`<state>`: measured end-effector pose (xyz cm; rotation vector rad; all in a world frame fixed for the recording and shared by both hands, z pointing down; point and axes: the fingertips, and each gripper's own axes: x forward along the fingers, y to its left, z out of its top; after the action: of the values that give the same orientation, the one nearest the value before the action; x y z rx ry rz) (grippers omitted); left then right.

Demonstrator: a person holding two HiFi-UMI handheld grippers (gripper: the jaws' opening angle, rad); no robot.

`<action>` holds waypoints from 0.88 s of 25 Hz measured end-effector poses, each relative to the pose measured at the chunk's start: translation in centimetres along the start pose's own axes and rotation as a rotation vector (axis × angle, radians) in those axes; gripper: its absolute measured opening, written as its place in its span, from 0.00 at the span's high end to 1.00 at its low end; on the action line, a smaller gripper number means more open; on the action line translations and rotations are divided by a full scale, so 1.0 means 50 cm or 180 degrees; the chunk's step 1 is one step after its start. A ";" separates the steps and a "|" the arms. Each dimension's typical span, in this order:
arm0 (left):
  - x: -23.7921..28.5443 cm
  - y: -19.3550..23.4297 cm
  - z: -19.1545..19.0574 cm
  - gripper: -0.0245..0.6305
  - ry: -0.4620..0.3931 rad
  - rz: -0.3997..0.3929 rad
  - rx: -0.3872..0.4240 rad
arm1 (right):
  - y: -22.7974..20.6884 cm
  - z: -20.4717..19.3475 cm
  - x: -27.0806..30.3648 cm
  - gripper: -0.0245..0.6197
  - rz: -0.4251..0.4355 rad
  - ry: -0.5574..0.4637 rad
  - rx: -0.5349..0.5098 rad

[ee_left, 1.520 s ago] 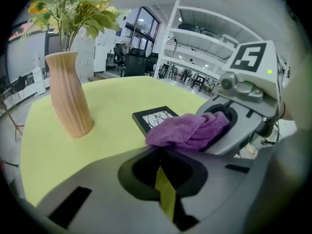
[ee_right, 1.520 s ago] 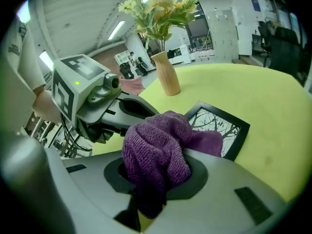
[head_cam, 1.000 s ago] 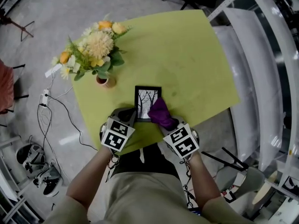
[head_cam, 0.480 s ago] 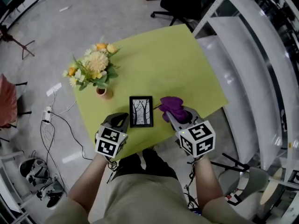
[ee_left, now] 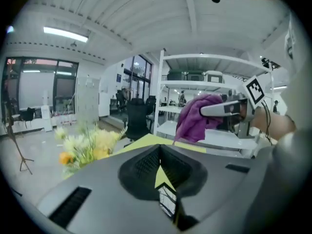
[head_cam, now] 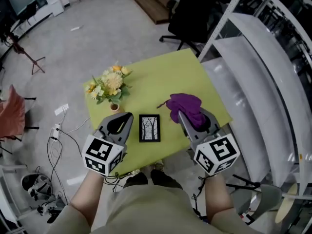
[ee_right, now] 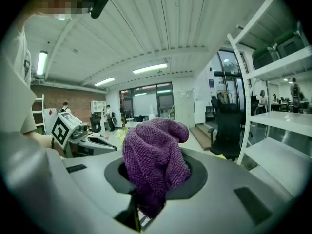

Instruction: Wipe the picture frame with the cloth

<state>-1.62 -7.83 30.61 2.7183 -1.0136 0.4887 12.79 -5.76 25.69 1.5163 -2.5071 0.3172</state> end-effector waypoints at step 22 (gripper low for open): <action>-0.212 -0.037 0.238 0.95 -0.0935 0.0275 0.0565 | 0.129 0.204 -0.120 0.81 0.0102 -0.0818 -0.0402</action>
<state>-5.09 -3.65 15.51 2.9773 -1.2157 0.2030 9.26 -0.62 13.72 1.5555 -2.6871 -0.0351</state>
